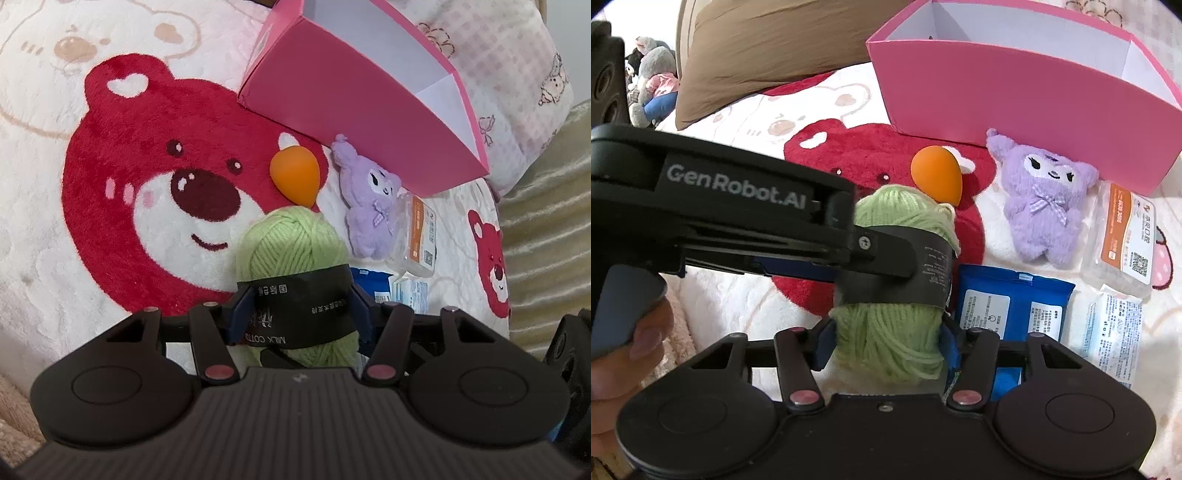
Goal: Organize objects
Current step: 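Lift the green yarn ball with the left tool and carry it over the pink box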
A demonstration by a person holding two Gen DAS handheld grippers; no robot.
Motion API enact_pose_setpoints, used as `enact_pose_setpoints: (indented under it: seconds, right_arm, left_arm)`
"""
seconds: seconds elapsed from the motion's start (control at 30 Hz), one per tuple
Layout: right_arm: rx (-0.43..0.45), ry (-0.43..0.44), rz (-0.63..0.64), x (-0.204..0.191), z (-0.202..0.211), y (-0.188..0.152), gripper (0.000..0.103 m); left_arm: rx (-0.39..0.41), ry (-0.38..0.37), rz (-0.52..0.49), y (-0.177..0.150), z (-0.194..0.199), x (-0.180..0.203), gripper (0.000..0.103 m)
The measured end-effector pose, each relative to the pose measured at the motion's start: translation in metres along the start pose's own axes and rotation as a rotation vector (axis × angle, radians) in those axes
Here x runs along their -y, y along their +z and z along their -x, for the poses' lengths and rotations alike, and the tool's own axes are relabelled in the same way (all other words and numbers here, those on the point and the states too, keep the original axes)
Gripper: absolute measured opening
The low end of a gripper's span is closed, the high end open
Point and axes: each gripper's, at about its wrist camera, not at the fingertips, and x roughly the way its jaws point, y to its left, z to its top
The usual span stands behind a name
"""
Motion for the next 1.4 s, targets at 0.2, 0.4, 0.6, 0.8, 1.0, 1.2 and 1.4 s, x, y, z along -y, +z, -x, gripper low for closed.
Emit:
enact_pose_setpoints:
  seconds: [0.2,0.4,0.6,0.8,1.0,1.2,1.4]
  right_arm:
    - [0.026,-0.018,0.037,-0.007,0.011,-0.003,0.059]
    - [0.036,-0.026,0.036,-0.010,0.021,-0.003,0.059]
    - [0.076,-0.012,0.036,-0.008,0.039,-0.009,0.059]
    - [0.136,-0.001,0.051,-0.011,0.060,-0.010,0.059]
    - [0.194,0.008,0.051,-0.010,0.087,-0.011,0.059]
    - [0.263,0.002,0.058,-0.010,0.115,-0.009,0.059]
    - [0.313,-0.002,0.050,-0.004,0.138,-0.003,0.059]
  left_arm:
    - [0.013,-0.008,-0.009,-0.005,0.010,0.005,0.055]
    - [0.024,-0.006,-0.026,-0.010,0.018,0.013,0.055]
    - [0.057,0.010,-0.067,-0.013,0.034,0.029,0.055]
    - [0.098,0.035,-0.126,-0.017,0.055,0.051,0.055]
    - [0.129,0.046,-0.171,-0.020,0.076,0.077,0.055]
    - [0.151,0.046,-0.229,-0.017,0.098,0.105,0.055]
    - [0.167,0.054,-0.287,-0.012,0.113,0.133,0.055]
